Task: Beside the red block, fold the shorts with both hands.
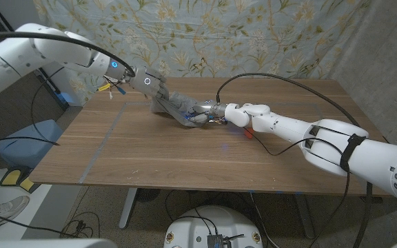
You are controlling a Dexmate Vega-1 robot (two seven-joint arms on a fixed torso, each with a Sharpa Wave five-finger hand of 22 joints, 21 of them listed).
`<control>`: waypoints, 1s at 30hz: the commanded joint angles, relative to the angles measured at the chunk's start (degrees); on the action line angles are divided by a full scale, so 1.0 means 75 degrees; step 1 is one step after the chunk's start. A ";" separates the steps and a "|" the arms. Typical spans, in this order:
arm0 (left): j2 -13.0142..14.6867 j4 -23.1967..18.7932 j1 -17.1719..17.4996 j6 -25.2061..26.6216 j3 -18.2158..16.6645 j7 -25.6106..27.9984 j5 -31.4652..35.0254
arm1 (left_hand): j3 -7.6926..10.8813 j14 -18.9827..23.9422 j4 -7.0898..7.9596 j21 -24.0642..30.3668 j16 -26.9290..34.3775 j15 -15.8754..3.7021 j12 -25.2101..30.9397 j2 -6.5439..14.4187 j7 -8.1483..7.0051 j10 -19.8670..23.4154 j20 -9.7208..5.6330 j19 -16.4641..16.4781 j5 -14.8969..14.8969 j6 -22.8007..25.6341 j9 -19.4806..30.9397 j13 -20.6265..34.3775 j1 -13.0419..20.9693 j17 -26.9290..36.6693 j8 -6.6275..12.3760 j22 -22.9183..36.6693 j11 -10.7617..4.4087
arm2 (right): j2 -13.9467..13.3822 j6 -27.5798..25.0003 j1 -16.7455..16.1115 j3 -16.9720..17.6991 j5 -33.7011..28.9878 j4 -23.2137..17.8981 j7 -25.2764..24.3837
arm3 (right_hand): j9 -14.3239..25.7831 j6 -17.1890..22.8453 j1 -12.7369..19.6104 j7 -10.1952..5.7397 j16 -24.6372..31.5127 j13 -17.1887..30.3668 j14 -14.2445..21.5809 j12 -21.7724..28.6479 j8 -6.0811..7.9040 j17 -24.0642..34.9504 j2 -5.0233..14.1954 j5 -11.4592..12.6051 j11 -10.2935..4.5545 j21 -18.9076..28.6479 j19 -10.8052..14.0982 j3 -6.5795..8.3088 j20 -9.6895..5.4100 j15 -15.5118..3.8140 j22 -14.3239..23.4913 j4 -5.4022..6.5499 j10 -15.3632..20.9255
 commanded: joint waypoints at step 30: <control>-0.5661 0.7287 -0.3991 0.1534 0.7151 0.3761 -0.0248 | -0.1689 -0.0719 0.1256 -0.0362 -0.0236 -0.1250 -0.0283 -0.0765 -0.0366 -0.0566 -0.0739 -0.0328 0.0016 -0.1119 0.0016 0.0042 -0.2809 -0.0097 -0.0057 -0.0071 -0.0136 | 0.0463 0.0777 0.0248 -0.0411 0.0785 0.1801 -0.0500 | 0.0037 -0.0147 -0.0178 0.0033 0.0033 0.0008 -0.0050 -0.0027 -0.0009 0.0029 -0.0188 -0.0061 0.0053 0.0056 0.0043 -0.0049 0.0051 -0.0412 0.0030 0.0084 -0.0079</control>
